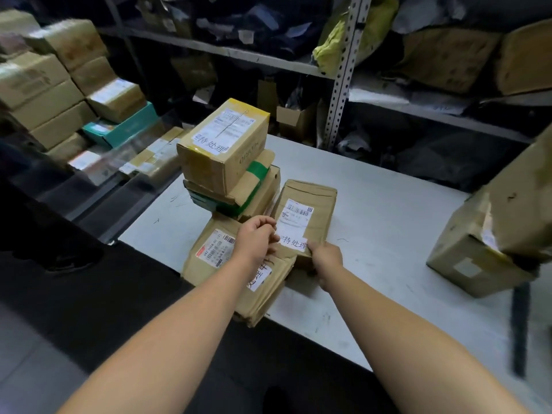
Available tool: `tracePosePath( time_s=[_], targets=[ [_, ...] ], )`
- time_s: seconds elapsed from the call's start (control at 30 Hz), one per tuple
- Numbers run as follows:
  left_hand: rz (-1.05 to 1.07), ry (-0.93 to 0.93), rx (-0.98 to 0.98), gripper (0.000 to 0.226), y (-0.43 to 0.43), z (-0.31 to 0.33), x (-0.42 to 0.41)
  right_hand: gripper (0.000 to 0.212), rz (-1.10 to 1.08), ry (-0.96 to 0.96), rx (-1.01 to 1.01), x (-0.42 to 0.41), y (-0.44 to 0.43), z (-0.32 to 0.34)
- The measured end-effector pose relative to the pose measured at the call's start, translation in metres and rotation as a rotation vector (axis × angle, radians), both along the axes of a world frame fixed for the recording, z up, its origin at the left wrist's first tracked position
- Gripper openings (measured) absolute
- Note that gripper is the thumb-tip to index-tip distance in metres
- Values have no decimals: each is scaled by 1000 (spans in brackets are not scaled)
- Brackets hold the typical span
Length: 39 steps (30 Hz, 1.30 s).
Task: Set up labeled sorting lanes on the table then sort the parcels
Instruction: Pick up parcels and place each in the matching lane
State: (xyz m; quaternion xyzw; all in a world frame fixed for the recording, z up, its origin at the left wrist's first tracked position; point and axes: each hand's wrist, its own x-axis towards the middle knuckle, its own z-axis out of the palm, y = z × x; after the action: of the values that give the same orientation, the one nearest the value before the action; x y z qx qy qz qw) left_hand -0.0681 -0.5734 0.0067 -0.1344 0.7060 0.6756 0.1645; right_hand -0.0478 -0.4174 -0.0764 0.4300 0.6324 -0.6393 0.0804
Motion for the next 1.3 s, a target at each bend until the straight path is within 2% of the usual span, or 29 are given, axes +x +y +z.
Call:
tracePosePath(
  time_s=[0.17, 0.27, 0.37, 0.7, 1.0, 1.2, 1.3],
  targets=[
    [-57, 30, -23, 28, 19, 9, 8, 27, -51, 32, 38, 32, 31, 2],
    [-88, 39, -55, 28, 39, 9, 20, 20, -91, 38, 26, 58, 56, 5],
    [-98, 31, -42, 28, 64, 6, 35, 27, -108, 45, 37, 90, 78, 1],
    [-248, -8, -40, 26, 144, 6, 133, 26, -100, 51, 80, 205, 143, 10],
    [-322, -20, -60, 27, 190, 2, 210, 26, -230, 34, 38, 294, 174, 0],
    [-374, -18, -88, 25, 222, -4, 242, 22, -334, 19, 17, 330, 204, 0],
    [-396, -37, -84, 26, 237, -10, 252, 21, -293, -27, 11, 336, 211, 8]
  ],
)
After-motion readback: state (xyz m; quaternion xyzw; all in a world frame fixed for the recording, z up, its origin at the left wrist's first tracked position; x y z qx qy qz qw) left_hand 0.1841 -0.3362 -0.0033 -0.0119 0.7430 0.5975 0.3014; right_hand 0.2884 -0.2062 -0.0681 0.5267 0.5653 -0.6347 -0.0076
